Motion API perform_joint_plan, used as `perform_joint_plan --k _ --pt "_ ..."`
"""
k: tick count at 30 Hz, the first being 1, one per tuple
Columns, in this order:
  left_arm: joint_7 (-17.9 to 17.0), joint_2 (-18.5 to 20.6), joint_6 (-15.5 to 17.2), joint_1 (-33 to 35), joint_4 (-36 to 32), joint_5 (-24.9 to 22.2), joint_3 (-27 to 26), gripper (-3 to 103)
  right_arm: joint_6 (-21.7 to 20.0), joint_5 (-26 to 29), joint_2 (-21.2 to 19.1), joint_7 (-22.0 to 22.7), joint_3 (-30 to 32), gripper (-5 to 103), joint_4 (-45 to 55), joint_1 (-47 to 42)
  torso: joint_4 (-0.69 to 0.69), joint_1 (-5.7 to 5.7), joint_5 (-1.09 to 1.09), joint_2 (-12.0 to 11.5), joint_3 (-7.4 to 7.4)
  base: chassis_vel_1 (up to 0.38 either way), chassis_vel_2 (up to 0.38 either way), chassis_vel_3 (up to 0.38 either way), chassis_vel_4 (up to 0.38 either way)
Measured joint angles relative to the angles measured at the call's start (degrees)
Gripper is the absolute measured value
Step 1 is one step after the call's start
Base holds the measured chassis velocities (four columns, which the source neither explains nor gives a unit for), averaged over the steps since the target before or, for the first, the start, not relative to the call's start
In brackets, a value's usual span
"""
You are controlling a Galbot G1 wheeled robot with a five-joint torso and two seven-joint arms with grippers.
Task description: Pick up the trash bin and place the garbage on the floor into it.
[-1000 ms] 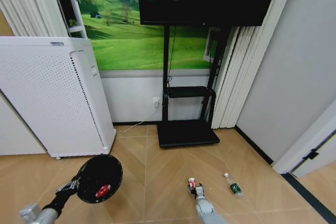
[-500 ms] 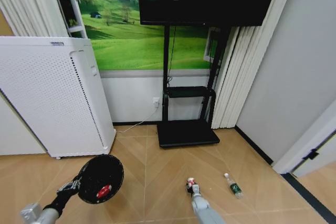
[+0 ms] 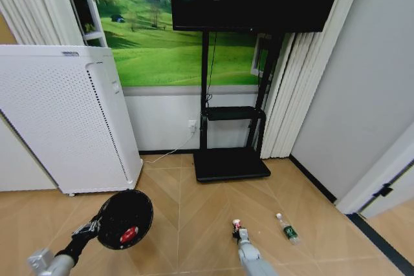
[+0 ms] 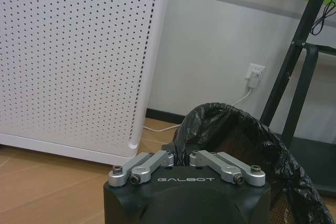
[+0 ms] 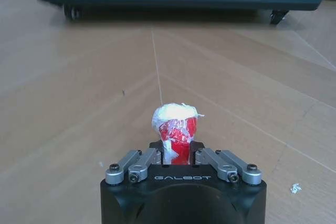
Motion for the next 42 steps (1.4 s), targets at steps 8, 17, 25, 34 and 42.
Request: perform_joint_plan --k 8,17,25,34,42 --pt "-4.38 3.84 0.29 -8.14 1.33 -2.67 10.38 7 -2.92 17.18 -7.39 -1.46 1.34 24 35.22 -17.56 -0.05 -0.01 -0.01 0.01 -0.01 0.0 0.0 0.0 0.0" --pt "-7.35 10.17 1.67 -14.96 0.8 -3.06 28.81 7 -2.96 22.99 -10.33 -6.76 5.3 24 63.65 -32.75 -0.04 -0.01 -0.02 0.01 -0.01 0.0 0.0 0.0 0.0" --pt "-7.19 12.86 2.02 -19.3 0.66 -2.78 34.86 7 0.37 23.05 -12.74 -12.83 3.63 24 71.28 -37.04 0.02 -0.01 0.0 0.01 -0.01 0.0 0.0 0.0 0.0" --pt "-7.49 12.41 2.62 -24.71 2.69 -4.77 41.09 7 3.16 22.0 -12.34 -18.04 4.29 24 72.81 -40.16 0.0 -0.01 0.0 0.01 -0.01 0.0 0.0 0.0 0.0" --pt "-0.98 8.81 2.15 -38.64 10.17 -6.59 55.91 7 9.14 11.15 -10.46 -23.51 1.13 24 68.52 -44.34 -0.03 -0.01 -0.01 0.0 0.0 0.0 0.0 0.0 0.0"
